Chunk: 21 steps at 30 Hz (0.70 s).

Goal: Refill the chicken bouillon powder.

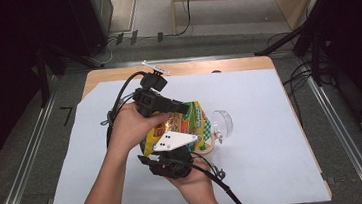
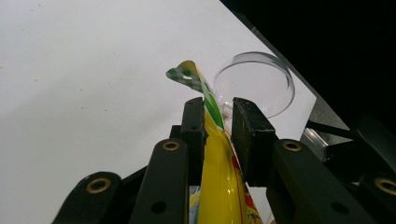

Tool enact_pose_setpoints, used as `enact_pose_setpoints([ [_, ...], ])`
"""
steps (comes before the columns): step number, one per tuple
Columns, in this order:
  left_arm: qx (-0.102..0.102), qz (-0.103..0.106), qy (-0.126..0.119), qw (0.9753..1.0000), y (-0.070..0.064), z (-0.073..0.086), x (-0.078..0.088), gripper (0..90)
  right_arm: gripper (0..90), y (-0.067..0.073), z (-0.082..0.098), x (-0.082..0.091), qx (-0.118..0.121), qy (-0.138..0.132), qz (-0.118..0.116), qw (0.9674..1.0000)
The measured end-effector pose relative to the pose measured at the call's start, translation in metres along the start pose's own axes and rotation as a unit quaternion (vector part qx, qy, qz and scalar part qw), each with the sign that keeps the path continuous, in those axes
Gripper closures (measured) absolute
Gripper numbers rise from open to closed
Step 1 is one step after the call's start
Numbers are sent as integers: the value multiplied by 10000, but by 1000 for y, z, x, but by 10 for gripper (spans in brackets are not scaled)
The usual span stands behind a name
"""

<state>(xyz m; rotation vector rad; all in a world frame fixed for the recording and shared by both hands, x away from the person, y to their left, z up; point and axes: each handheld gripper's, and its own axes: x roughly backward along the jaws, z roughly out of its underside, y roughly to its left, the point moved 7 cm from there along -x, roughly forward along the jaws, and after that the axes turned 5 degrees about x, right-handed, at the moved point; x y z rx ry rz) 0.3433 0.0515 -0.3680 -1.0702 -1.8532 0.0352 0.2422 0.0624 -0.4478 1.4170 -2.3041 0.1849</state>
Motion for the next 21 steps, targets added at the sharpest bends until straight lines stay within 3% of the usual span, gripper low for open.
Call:
enact_pose_setpoints([
  [21,-137,-94,53,9998,-7,0,-2,749,690,0,2,1,-81,-86,37,9999],
])
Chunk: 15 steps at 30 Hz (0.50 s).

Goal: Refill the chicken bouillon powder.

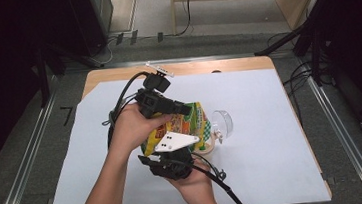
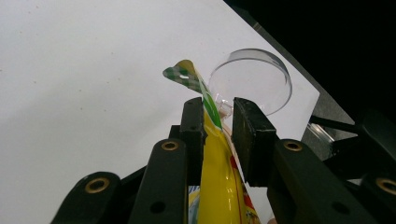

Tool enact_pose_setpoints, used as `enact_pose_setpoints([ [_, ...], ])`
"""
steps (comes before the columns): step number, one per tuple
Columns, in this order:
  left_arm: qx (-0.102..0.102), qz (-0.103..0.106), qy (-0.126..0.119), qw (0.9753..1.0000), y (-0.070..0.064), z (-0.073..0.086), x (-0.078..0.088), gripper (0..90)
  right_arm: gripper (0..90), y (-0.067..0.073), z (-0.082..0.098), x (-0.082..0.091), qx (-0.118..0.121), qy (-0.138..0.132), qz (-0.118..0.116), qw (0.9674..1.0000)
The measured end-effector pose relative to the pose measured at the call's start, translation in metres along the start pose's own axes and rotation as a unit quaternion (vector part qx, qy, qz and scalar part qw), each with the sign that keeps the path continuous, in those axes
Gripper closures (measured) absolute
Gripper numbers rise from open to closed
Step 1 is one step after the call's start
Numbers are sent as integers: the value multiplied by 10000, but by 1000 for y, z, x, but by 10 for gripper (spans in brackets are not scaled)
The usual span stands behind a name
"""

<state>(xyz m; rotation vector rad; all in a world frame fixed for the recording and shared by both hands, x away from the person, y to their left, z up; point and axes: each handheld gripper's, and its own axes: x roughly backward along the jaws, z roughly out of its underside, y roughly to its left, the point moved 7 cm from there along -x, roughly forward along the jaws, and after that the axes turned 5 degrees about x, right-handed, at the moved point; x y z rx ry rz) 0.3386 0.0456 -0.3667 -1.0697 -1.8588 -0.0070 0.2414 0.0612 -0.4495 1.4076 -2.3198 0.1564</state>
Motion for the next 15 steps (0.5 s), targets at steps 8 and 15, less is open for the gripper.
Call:
enact_pose_setpoints([
  [8,-40,-53,10,10000,-1,0,-1,749,691,-1,1,0,-14,-1,2,10000],
  [15,-69,-44,34,10000,-3,0,-4,750,692,-3,5,0,6,-11,61,10000],
])
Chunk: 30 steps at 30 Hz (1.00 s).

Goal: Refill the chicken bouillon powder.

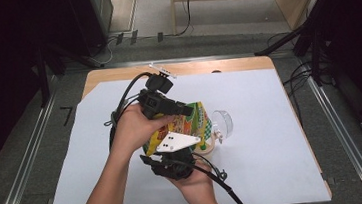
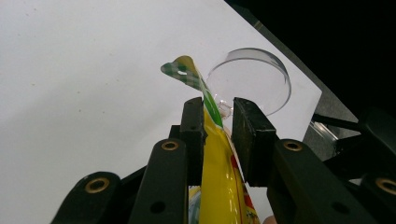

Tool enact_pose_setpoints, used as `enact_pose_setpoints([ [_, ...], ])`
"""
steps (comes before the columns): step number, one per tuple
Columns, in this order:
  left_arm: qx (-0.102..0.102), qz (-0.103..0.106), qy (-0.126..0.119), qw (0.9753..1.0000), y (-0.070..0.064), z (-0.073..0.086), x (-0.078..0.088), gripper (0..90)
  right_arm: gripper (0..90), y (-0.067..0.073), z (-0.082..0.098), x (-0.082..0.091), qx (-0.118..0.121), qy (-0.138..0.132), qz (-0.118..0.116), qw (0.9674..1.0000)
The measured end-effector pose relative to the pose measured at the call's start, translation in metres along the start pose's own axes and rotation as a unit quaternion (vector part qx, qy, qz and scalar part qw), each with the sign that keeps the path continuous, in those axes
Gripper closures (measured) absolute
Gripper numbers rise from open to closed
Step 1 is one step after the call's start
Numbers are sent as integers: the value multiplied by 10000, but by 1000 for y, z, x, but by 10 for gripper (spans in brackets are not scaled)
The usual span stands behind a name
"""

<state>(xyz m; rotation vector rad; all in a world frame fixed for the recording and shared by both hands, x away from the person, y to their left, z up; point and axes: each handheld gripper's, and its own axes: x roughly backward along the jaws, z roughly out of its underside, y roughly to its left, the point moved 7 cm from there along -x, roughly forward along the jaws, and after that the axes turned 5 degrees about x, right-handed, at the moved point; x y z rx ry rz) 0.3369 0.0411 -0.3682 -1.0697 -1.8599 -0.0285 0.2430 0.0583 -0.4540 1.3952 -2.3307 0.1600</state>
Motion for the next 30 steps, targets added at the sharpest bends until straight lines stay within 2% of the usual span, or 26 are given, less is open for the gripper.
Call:
enact_pose_setpoints([
  [30,22,64,11,10000,2,-1,-1,751,692,1,-1,2,20,-3,-12,10000],
])
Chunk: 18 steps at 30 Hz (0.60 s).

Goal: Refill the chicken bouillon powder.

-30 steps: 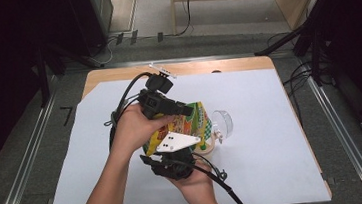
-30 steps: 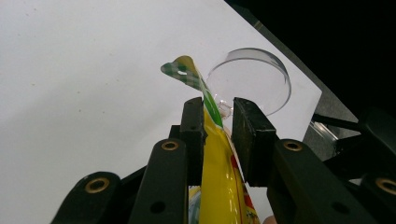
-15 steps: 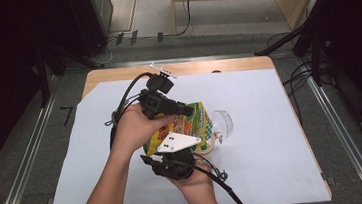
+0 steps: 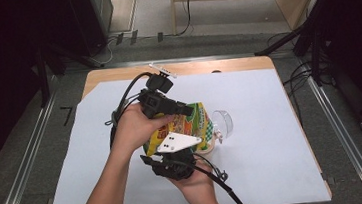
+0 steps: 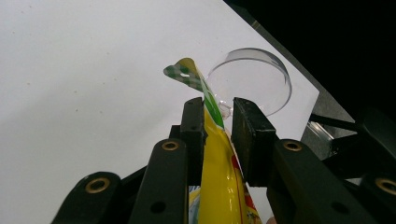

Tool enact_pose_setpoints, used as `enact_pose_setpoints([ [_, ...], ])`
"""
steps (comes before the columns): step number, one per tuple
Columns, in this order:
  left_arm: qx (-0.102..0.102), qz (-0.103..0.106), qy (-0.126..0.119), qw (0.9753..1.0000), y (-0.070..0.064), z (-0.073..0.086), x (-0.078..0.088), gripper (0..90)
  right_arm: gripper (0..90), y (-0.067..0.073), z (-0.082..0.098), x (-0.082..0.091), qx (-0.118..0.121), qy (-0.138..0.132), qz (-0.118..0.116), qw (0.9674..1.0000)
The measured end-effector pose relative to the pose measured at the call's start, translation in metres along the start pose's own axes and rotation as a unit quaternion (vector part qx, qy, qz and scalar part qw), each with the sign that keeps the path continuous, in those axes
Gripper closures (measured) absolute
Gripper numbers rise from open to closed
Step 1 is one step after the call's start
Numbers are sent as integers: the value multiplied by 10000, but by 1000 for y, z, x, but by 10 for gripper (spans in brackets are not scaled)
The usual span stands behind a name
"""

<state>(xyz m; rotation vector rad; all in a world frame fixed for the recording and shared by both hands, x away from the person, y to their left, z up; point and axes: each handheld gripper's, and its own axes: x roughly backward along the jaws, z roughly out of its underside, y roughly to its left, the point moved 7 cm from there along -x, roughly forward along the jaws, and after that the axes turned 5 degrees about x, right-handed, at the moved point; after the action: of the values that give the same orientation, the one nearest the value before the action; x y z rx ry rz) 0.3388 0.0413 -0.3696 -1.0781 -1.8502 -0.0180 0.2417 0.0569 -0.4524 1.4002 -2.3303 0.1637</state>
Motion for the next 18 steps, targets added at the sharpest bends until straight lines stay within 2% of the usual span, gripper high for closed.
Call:
enact_pose_setpoints([
  [18,10,-21,-6,10000,0,0,1,752,691,0,-1,0,21,6,1,10000],
])
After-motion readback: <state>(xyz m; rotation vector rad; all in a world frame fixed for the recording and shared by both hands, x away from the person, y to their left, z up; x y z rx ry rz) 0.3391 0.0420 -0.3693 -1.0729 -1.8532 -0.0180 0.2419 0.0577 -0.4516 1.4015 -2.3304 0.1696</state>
